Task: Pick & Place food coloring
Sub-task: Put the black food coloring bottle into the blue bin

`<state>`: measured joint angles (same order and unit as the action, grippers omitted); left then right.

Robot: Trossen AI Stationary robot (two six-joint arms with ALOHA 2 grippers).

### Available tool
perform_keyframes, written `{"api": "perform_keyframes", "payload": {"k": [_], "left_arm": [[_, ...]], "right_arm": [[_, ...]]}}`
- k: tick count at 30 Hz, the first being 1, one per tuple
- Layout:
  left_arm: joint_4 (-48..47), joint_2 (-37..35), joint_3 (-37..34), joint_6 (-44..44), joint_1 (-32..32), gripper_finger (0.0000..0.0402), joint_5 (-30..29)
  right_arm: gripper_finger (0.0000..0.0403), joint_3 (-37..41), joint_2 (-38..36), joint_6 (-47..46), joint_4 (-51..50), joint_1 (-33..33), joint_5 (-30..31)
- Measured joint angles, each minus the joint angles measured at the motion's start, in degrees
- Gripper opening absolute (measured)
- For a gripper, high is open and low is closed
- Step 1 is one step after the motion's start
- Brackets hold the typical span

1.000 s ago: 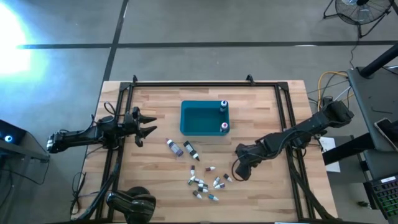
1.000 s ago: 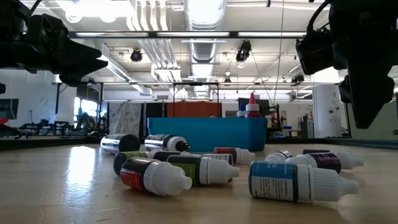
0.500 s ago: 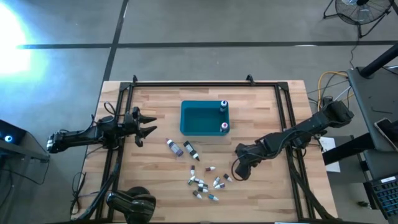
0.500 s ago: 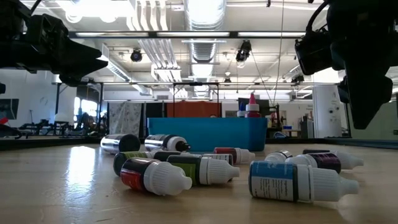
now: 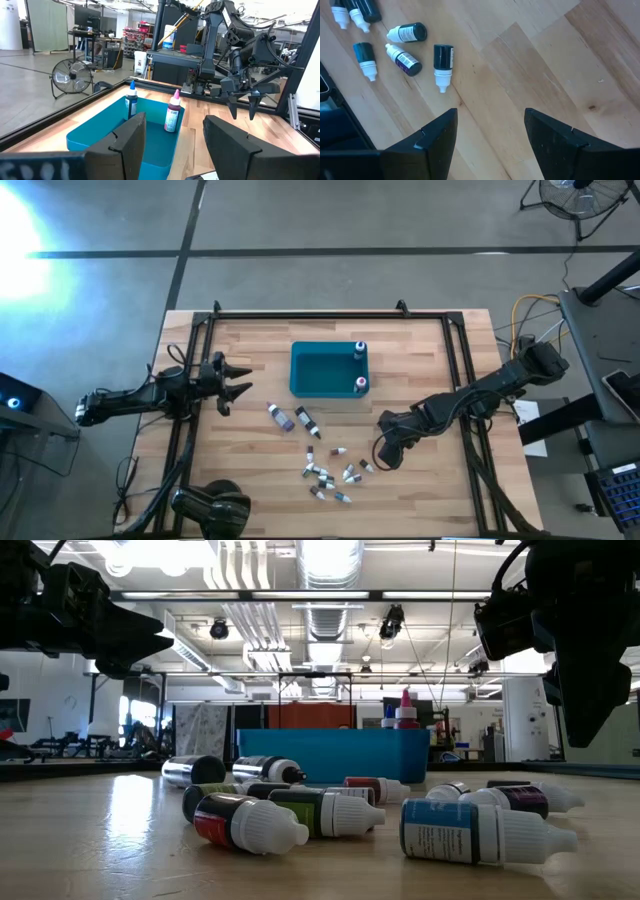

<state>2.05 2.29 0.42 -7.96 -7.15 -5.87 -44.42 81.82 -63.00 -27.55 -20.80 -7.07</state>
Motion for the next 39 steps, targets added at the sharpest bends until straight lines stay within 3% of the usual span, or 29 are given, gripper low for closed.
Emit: {"api": "perform_keyframes", "payload": {"k": [23,31,39], "left_arm": [[0.01,-0.01,0.0,0.0,0.0,0.0176,0.0],[-0.01,0.01,-0.01,0.01,0.01,0.0176,0.0],[0.01,-0.01,-0.01,0.01,-0.01,0.0176,0.0]], "right_arm": [[0.0224,0.0,0.0,-0.14,0.0,-0.02,0.04],[0.0224,0.0,0.0,-14.79,3.28,1.11,0.45],[0.0224,0.0,0.0,-16.16,3.69,1.11,0.35]]}}
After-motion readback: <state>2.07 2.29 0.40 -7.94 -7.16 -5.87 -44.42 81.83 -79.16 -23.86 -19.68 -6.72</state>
